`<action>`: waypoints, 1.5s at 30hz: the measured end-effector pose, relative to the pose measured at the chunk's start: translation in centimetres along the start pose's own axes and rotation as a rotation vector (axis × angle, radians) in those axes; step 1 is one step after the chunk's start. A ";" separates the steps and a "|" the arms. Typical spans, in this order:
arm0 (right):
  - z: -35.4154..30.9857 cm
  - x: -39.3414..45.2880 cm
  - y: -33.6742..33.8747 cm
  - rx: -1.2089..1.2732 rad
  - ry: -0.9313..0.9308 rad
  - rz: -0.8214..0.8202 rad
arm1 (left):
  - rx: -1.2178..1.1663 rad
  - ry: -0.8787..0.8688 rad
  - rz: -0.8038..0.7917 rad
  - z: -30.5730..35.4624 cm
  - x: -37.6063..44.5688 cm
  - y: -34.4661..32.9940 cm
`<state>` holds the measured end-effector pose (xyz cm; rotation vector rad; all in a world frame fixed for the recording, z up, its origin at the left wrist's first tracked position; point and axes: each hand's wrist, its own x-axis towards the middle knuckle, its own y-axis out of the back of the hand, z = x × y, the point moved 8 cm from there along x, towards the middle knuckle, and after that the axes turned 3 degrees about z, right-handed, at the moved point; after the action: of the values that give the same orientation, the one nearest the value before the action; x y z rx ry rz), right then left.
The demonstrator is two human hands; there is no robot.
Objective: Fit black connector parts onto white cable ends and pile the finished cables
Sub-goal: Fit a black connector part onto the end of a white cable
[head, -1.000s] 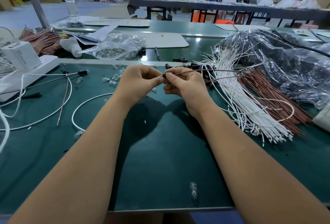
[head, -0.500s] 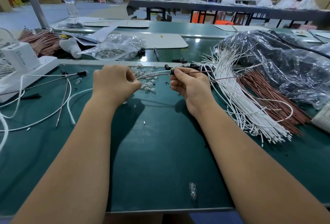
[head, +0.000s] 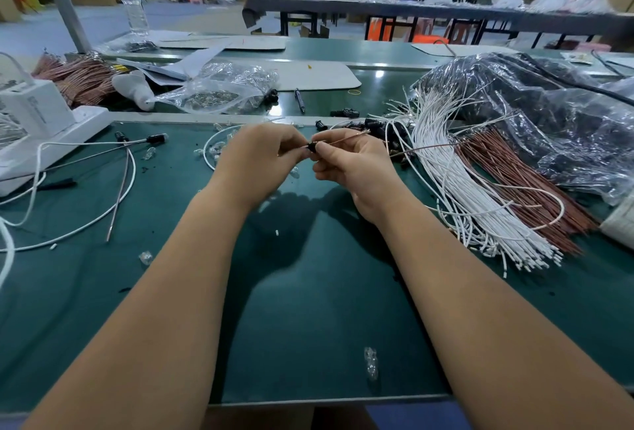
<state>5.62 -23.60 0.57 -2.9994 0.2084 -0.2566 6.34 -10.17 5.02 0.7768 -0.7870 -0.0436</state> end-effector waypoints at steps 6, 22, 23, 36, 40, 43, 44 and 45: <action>-0.1 0.1 0.9 0.048 0.024 0.093 | 0.057 0.103 -0.038 -2.0 0.0 0.1; 0.1 0.3 1.7 0.053 -0.029 0.142 | -0.147 0.069 0.045 -1.0 -0.1 -0.6; 0.1 0.3 1.8 0.034 -0.018 0.148 | -0.141 0.062 0.047 -0.9 -0.1 -0.5; -0.1 0.4 1.9 0.017 0.013 0.133 | -0.119 0.103 -0.099 -1.0 -0.3 -1.7; -0.1 0.4 1.9 0.001 0.011 0.127 | -0.125 0.117 -0.084 -1.1 -0.4 -1.7; -0.2 0.4 2.1 -0.069 0.047 0.144 | -0.085 0.069 -0.082 -0.6 -0.4 -1.7; -0.2 0.4 2.2 -0.084 0.058 0.152 | -0.068 0.054 -0.074 -0.4 -0.4 -1.6; -0.3 0.4 2.3 -0.099 0.067 0.161 | -0.061 0.047 -0.066 -0.3 -0.4 -1.6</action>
<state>5.67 -25.94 0.57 -3.0507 0.4798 -0.3398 6.62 -11.00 3.58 0.7432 -0.7121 -0.1075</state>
